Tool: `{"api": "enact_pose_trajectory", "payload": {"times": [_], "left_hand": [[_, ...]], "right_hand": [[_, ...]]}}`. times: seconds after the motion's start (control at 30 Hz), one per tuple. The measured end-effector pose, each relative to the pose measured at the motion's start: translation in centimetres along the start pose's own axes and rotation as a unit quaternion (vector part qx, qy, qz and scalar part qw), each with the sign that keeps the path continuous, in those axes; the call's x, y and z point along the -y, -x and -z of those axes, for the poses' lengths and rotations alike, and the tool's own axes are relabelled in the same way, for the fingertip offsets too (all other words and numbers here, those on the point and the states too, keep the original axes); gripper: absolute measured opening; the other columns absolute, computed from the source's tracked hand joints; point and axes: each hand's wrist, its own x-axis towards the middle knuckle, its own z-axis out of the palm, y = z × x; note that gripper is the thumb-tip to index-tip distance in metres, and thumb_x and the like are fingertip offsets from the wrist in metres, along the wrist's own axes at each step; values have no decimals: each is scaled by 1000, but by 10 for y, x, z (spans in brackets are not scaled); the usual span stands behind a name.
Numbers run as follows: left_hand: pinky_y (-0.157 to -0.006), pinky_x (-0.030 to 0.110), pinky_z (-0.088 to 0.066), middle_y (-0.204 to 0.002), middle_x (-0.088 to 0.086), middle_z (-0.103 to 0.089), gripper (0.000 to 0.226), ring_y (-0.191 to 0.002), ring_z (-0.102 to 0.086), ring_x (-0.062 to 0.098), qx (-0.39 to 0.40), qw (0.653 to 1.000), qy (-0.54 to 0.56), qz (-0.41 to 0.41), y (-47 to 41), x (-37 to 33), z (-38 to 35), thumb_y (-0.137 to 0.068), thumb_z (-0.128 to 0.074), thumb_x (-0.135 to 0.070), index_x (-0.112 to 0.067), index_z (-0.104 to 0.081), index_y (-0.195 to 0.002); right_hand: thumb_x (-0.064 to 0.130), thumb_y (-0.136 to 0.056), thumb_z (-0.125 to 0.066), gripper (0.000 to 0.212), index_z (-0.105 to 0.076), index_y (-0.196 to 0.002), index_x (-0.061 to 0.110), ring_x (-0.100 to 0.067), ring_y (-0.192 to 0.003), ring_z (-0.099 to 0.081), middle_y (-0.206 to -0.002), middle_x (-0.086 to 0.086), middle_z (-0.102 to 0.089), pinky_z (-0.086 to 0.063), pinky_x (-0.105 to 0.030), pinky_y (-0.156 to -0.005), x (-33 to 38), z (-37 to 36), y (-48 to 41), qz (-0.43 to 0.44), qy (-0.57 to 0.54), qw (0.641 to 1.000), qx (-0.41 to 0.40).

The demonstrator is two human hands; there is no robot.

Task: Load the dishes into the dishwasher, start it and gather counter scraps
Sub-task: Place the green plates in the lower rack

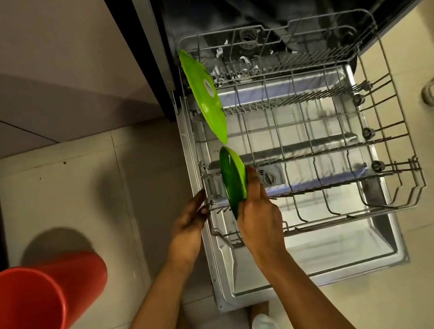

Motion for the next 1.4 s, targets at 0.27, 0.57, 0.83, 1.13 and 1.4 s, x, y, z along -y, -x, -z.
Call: {"api": "enact_pose_trajectory", "payload": {"times": [0.27, 0.57, 0.83, 1.13, 1.4], "left_hand": [[-85, 27, -54, -96, -15, -72, 24, -97, -67, 7, 98, 995, -14, -13, -4, -51, -5, -94, -52, -19, -34, -62, -110], [-64, 27, -58, -78, -5, -74, 26, -69, -70, 11, 98, 994, -29, -22, -5, -61, -10, -89, -58, -3, -18, -63, -110], [-51, 24, -55, -69, -4, -72, 28, -58, -69, 11, 31, 999, -21, -11, -15, -68, -8, -91, -55, -1, -7, -61, -118], [-47, 19, -52, -79, -11, -70, 22, -61, -67, 3, 28, 998, -53, -6, 4, -50, -7, -92, -55, -5, -14, -56, -113], [-69, 37, -57, -97, -5, -64, 24, -91, -60, 17, -21, 995, -58, -76, 19, -21, -12, -94, -51, -4, -20, -49, -111]], "right_hand": [[34, -86, -63, 90, -5, -150, 12, -29, -104, -62, -139, -14, -47, -54, -36, -83, -10, -14, -4, 117, -98, 980, 125], [47, -75, -72, 116, 17, -147, 29, -18, -118, -55, -149, -1, -37, -46, -23, -92, -38, -1, -12, 155, -132, 944, 259], [65, -77, -48, 83, -28, -147, 24, -22, -120, -54, -137, -4, -52, -44, -25, -90, -55, 10, -16, 137, -120, 960, 213], [55, -91, -40, 49, -63, -116, 20, -23, -89, -66, -100, -2, -69, -50, -32, -71, -129, -6, 1, 211, 237, 935, 161], [53, -82, -61, 41, -65, -112, 25, -17, -69, -69, -81, 4, -71, -52, -26, -61, -154, 4, 3, 244, 328, 901, 147]]}}
